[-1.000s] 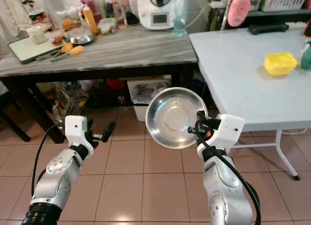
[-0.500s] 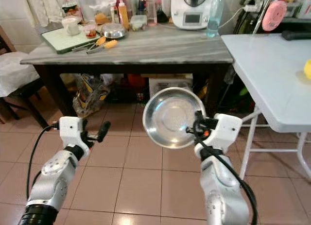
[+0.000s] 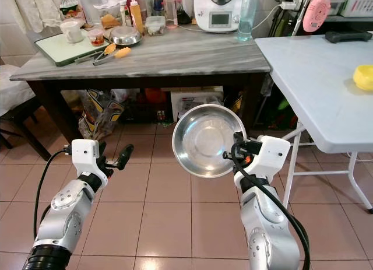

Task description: Setting the table

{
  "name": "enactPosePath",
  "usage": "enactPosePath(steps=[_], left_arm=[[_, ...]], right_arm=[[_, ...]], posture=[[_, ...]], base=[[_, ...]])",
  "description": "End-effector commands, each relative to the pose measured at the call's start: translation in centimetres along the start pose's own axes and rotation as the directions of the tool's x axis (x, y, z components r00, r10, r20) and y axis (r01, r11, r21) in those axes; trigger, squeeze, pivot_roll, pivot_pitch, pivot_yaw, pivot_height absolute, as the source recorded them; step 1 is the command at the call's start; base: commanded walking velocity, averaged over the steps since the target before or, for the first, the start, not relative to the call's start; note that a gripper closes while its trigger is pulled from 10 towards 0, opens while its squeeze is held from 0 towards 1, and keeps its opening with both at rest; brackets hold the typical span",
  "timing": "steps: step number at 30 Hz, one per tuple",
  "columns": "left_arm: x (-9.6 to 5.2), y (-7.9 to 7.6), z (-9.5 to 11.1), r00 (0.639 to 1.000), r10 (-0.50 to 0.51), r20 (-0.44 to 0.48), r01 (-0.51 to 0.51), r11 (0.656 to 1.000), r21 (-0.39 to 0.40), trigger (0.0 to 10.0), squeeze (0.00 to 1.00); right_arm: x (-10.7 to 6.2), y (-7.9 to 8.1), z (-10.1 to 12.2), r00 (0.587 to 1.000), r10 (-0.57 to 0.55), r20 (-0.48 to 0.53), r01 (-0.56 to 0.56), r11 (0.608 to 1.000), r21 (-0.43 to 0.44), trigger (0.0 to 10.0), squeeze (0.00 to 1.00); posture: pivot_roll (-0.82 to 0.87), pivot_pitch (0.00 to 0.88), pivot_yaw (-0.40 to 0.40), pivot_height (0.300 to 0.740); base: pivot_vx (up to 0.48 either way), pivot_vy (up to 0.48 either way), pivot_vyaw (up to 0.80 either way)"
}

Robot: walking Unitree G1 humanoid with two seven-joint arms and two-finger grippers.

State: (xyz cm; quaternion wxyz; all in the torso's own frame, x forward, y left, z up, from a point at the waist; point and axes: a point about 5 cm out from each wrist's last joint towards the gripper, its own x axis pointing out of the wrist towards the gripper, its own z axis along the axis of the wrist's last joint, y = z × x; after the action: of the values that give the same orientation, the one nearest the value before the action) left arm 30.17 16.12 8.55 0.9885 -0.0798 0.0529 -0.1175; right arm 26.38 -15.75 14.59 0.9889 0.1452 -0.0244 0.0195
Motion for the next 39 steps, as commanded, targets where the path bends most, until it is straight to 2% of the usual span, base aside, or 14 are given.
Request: enactPosePath(steps=[1, 39], left_arm=[[0.1, 0.0, 0.5, 1.000, -0.014, 0.018, 0.014, 1.000, 0.013, 10.0, 0.00], [0.4, -1.1, 0.7, 0.997, -0.067, 0.027, 0.067, 0.998, -0.007, 10.0, 0.00]], right_arm=[[0.1, 0.4, 0.5, 1.000, 0.012, 0.024, -0.012, 1.000, 0.005, 10.0, 0.00], [0.4, 0.4, 0.6, 0.999, 0.007, 0.034, -0.007, 1.000, -0.006, 10.0, 0.00]], posture=[[-0.10, 0.010, 0.057, 0.740], [-0.11, 0.007, 0.065, 0.740]], base=[[0.330, 0.000, 0.00], [0.354, 0.000, 0.00]])
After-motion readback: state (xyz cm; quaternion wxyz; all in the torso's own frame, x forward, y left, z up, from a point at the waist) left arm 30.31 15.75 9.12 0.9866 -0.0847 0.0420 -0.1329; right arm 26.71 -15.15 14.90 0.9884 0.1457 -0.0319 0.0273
